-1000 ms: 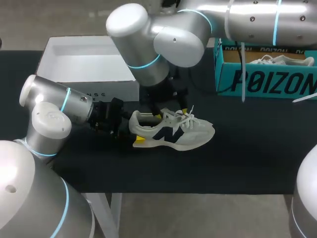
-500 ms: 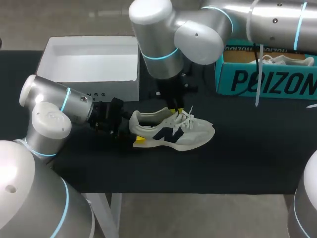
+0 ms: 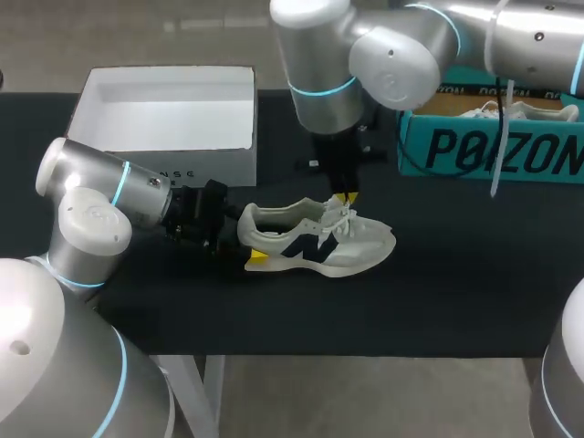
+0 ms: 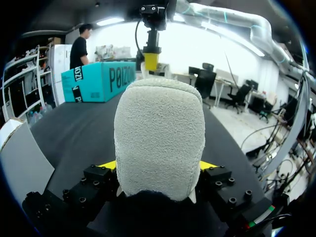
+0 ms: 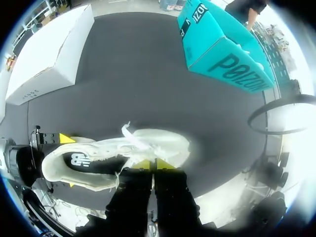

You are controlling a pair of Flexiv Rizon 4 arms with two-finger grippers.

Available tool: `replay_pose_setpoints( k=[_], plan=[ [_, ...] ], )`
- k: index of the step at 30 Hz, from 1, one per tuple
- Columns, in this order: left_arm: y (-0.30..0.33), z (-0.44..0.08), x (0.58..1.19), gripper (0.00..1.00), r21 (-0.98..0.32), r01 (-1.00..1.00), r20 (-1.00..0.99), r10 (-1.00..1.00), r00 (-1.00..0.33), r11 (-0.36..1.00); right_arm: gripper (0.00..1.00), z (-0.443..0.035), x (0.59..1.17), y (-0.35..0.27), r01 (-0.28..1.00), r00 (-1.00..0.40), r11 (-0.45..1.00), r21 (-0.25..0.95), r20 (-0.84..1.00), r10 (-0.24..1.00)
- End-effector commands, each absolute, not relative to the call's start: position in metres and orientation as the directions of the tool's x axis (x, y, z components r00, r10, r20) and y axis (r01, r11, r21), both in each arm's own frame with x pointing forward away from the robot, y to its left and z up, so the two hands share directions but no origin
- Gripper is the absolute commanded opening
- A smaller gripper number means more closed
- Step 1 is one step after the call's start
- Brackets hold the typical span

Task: Take the shoe out of the shoebox, open the shoe tongue, remove and reinsert the insole, then place the shoe into the shoebox

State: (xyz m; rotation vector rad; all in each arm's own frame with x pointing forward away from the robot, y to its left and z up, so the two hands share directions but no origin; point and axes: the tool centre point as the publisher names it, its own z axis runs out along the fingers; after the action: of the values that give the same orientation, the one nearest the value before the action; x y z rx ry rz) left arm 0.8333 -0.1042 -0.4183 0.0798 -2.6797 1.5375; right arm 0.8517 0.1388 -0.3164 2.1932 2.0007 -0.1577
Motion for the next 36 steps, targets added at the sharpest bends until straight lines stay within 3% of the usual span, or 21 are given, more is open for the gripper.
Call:
replay_pose_setpoints(
  k=[1,18,19,20,22,31,33,34,36],
  plan=[
    [-0.104,-0.419,0.833,0.0,-0.861,-0.07,0.07,-0.021,-0.997,0.504,0.0,-0.311,0.85,0.119,0.993,0.108,-0.098,0.059,-0.188,0.976],
    [-0.104,-0.419,0.833,0.0,-0.861,-0.07,0.07,-0.021,-0.997,0.504,0.0,-0.373,0.837,0.097,0.986,0.159,-0.166,-0.012,-0.221,0.962],
    [-0.104,-0.419,0.833,0.0,-0.861,-0.07,0.07,-0.021,-0.997,0.504,0.03,-0.375,0.837,0.098,0.986,0.162,-0.169,-0.012,-0.218,0.963],
    [-0.104,-0.419,0.833,0.0,-0.861,-0.07,0.07,-0.021,-0.997,0.504,0.24,-0.376,0.836,0.1,0.985,0.163,-0.169,-0.012,-0.216,0.963],
    [-0.104,-0.419,0.833,0.0,-0.861,-0.07,0.07,-0.021,-0.997,0.504,0.35,-0.378,0.836,0.1,0.985,0.165,-0.172,-0.012,-0.214,0.963],
    [-0.104,-0.419,0.833,0.0,-0.861,-0.07,0.07,-0.021,-0.997,0.504,0.52,-0.354,0.842,0.099,0.987,0.158,-0.155,0.029,-0.208,0.965],
    [-0.104,-0.419,0.833,0.0,-0.861,-0.07,0.07,-0.021,-0.997,0.504,0.88,-0.339,0.842,0.101,0.99,0.138,-0.129,0.056,-0.203,0.969],
    [-0.104,-0.419,0.833,0.0,-0.861,-0.07,0.07,-0.021,-0.997,0.504,1.0,-0.333,0.844,0.101,0.991,0.124,-0.113,0.066,-0.199,0.972],
    [-0.104,-0.419,0.833,0.0,-0.861,-0.07,0.07,-0.021,-0.997,0.504,1.0,-0.318,0.847,0.104,0.994,0.079,-0.064,0.088,-0.178,0.981]
  ],
)
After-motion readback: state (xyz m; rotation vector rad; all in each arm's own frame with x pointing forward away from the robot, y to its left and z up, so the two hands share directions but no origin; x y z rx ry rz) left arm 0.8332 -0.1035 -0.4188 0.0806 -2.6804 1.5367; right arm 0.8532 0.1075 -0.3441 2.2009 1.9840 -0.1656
